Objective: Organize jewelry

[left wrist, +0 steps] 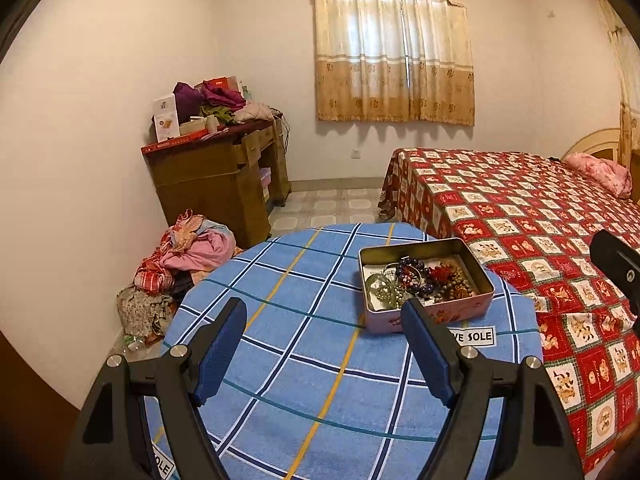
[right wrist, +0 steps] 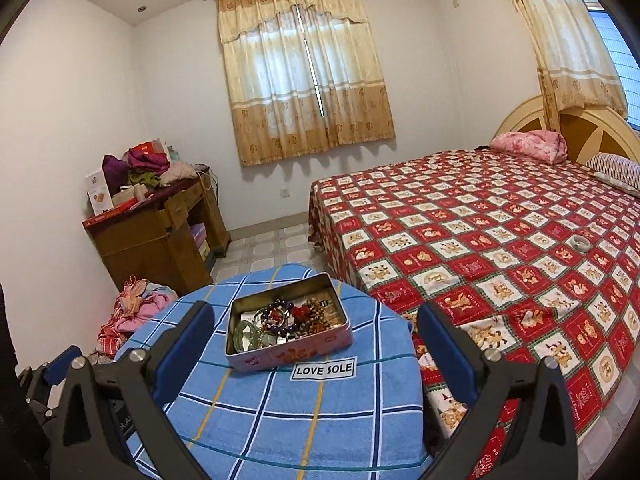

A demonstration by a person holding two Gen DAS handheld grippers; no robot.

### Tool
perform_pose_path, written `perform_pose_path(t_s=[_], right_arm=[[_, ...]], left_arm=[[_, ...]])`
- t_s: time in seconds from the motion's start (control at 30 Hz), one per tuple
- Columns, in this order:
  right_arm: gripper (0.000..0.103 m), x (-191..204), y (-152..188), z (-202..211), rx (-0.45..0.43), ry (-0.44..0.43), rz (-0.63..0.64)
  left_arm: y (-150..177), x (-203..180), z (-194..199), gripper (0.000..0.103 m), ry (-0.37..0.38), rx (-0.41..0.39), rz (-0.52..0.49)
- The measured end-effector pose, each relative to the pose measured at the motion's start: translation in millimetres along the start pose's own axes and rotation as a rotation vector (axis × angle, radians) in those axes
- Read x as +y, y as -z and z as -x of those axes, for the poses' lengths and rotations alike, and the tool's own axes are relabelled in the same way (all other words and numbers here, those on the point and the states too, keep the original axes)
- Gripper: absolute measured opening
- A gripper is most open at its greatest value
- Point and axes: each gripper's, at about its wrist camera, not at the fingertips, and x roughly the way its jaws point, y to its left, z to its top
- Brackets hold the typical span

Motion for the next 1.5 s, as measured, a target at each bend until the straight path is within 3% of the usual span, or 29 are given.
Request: perform_pose_path(t_s=[1.5], right_arm=[[0.103,-4.4,4.3,-5.5,0.007,0.009,0.008]], left_arm=[[-1.1,6.0,-6.4,0.08,-0.073,-0.057,-0.018]])
